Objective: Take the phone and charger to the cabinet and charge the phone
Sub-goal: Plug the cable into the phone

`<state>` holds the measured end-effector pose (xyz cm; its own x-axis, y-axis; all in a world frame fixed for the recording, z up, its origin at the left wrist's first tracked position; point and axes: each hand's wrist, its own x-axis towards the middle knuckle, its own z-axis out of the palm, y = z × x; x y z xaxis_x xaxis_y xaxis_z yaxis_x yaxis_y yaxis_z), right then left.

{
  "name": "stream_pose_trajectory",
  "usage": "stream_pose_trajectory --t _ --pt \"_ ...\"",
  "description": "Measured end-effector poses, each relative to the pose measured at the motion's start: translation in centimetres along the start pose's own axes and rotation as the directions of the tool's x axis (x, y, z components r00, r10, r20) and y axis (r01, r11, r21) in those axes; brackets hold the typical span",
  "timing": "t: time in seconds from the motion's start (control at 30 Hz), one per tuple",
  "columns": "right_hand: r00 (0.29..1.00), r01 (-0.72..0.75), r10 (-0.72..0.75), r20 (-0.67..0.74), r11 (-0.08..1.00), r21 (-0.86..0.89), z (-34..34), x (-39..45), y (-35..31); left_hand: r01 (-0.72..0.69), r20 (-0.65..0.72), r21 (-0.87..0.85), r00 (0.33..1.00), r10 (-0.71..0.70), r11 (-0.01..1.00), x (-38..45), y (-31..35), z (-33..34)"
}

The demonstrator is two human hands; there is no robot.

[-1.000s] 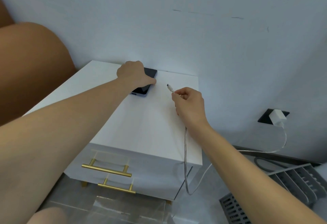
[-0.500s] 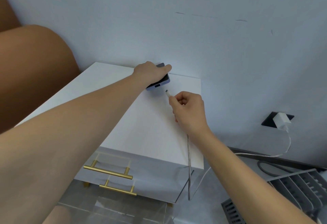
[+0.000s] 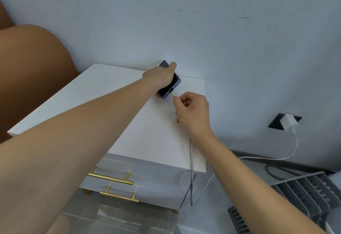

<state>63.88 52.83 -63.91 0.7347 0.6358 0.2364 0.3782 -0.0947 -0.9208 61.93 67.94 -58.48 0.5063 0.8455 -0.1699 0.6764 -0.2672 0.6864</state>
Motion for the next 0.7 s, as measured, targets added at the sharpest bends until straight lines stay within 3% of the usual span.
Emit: stream_pose_trajectory --t 0.27,0.43,0.6,0.7 --pt "1.0 0.006 -0.006 0.004 1.0 -0.015 0.0 -0.1 0.0 0.041 0.023 -0.075 0.999 -0.039 0.996 0.0 -0.2 0.3" --pt "1.0 0.006 -0.007 -0.018 0.998 -0.056 0.0 -0.1 -0.1 0.053 -0.078 -0.027 0.995 -0.055 0.998 0.1 0.0 0.9" --pt "1.0 0.003 -0.004 -0.014 0.996 -0.087 0.1 -0.1 -0.1 0.09 -0.044 -0.154 0.994 -0.098 0.984 0.7 -0.3 0.9" --pt "1.0 0.018 -0.018 -0.003 0.994 -0.11 0.1 -0.1 -0.3 0.077 -0.091 -0.048 0.993 -0.081 0.996 0.9 -0.2 1.2"
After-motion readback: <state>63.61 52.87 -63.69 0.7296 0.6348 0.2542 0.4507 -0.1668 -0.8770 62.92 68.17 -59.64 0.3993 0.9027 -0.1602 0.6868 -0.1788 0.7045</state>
